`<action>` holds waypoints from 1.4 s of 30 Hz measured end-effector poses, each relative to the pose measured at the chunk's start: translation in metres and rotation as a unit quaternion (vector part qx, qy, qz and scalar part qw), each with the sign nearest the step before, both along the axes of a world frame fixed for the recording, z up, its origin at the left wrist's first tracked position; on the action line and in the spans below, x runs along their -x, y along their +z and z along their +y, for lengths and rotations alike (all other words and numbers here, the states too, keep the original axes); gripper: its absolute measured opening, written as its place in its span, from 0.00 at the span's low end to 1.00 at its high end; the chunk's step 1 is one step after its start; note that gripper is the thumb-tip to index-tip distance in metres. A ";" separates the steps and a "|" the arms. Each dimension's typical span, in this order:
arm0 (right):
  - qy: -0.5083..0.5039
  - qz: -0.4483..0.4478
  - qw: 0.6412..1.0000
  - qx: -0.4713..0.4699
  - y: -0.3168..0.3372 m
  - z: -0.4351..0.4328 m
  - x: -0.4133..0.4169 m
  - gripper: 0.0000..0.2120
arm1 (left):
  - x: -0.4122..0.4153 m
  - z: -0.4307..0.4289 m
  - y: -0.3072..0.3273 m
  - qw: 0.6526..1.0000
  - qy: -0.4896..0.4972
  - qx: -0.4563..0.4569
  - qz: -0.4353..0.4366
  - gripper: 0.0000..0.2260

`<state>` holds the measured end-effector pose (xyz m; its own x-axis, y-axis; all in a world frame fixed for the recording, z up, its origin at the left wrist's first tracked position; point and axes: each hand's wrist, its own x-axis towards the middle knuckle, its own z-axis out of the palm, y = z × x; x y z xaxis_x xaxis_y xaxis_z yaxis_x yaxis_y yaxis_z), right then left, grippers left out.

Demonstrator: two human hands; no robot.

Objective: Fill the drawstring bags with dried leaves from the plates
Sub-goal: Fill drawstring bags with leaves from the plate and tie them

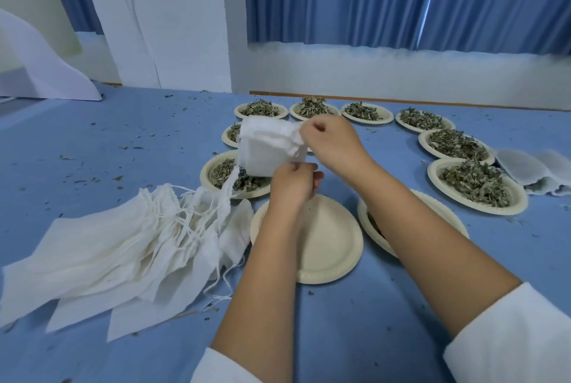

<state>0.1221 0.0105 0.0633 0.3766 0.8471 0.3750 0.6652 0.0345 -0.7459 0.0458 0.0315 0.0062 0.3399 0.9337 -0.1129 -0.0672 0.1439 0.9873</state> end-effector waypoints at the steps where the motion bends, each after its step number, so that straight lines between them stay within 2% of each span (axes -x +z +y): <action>1: -0.006 0.063 0.998 -0.001 0.000 -0.003 -0.006 0.11 | 0.001 -0.003 0.003 1.000 -0.006 0.014 -0.017 0.08; 3: -0.024 0.187 0.982 0.011 0.000 -0.010 -0.020 0.08 | -0.001 -0.005 0.004 0.999 0.003 0.029 -0.046 0.06; 5: -0.031 0.329 0.944 0.004 -0.002 -0.020 -0.032 0.08 | -0.002 -0.005 0.004 0.998 0.002 0.033 -0.057 0.08; 7: -0.021 0.429 0.903 -0.014 -0.006 -0.033 -0.043 0.08 | -0.005 -0.006 0.004 0.996 -0.008 0.041 -0.081 0.10; 8: -0.011 0.464 0.885 -0.019 -0.010 -0.038 -0.048 0.08 | -0.006 -0.007 0.004 0.995 -0.014 0.038 -0.087 0.15; 9: -0.003 0.498 0.867 -0.024 -0.014 -0.043 -0.053 0.08 | -0.006 -0.008 0.004 0.996 -0.017 0.051 -0.077 0.29; 10: 0.003 0.532 0.846 -0.025 -0.017 -0.048 -0.057 0.08 | -0.008 -0.008 0.004 0.996 -0.022 0.027 -0.081 0.15; 12: 0.003 0.582 0.813 -0.021 -0.022 -0.054 -0.063 0.08 | -0.007 -0.011 0.004 0.998 -0.020 0.010 -0.061 0.10; 14: 0.000 0.590 0.807 -0.010 -0.026 -0.058 -0.067 0.09 | -0.008 -0.013 0.005 0.998 -0.019 0.010 -0.060 0.08; 17: 0.007 0.561 0.828 0.006 -0.031 -0.062 -0.074 0.06 | -0.005 -0.016 0.007 0.999 -0.008 -0.033 -0.026 0.06; 20: 0.005 0.487 0.873 0.033 -0.033 -0.066 -0.083 0.16 | -0.007 -0.013 0.001 0.996 -0.003 -0.082 0.040 0.08; 22: -0.014 0.409 0.911 0.054 -0.035 -0.067 -0.084 0.10 | -0.007 -0.014 0.001 0.993 -0.007 -0.089 0.071 0.10; 24: -0.053 0.384 0.920 0.052 -0.037 -0.066 -0.082 0.07 | -0.008 -0.014 0.000 0.991 -0.003 -0.099 0.093 0.10; 29: -0.068 0.444 0.893 -0.018 -0.034 -0.068 -0.084 0.08 | -0.005 -0.012 0.000 0.986 0.017 -0.122 0.116 0.18; 33: -0.047 0.485 0.871 -0.061 -0.031 -0.071 -0.081 0.08 | -0.007 -0.010 -0.002 0.981 0.042 -0.139 0.129 0.18; 38: -0.082 0.550 0.813 -0.174 -0.028 -0.073 -0.086 0.07 | -0.002 -0.009 -0.006 0.987 0.073 -0.106 0.092 0.18; 40: -0.085 0.551 0.806 -0.200 -0.030 -0.073 -0.088 0.07 | -0.002 -0.009 -0.002 0.995 0.089 -0.036 0.018 0.15; 41: -0.084 0.552 0.806 -0.196 -0.031 -0.072 -0.087 0.07 | -0.003 -0.008 0.000 0.993 0.095 0.035 -0.059 0.11; 42: -0.079 0.553 0.808 -0.184 -0.033 -0.070 -0.086 0.07 | -0.004 -0.009 0.003 0.976 0.093 0.125 -0.155 0.08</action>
<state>0.2085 -0.0594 0.0306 0.7469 0.6630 -0.0501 -0.3848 0.3696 -0.8458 0.0502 0.0229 0.0094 0.2209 0.9386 -0.2649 -0.4042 0.3353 0.8510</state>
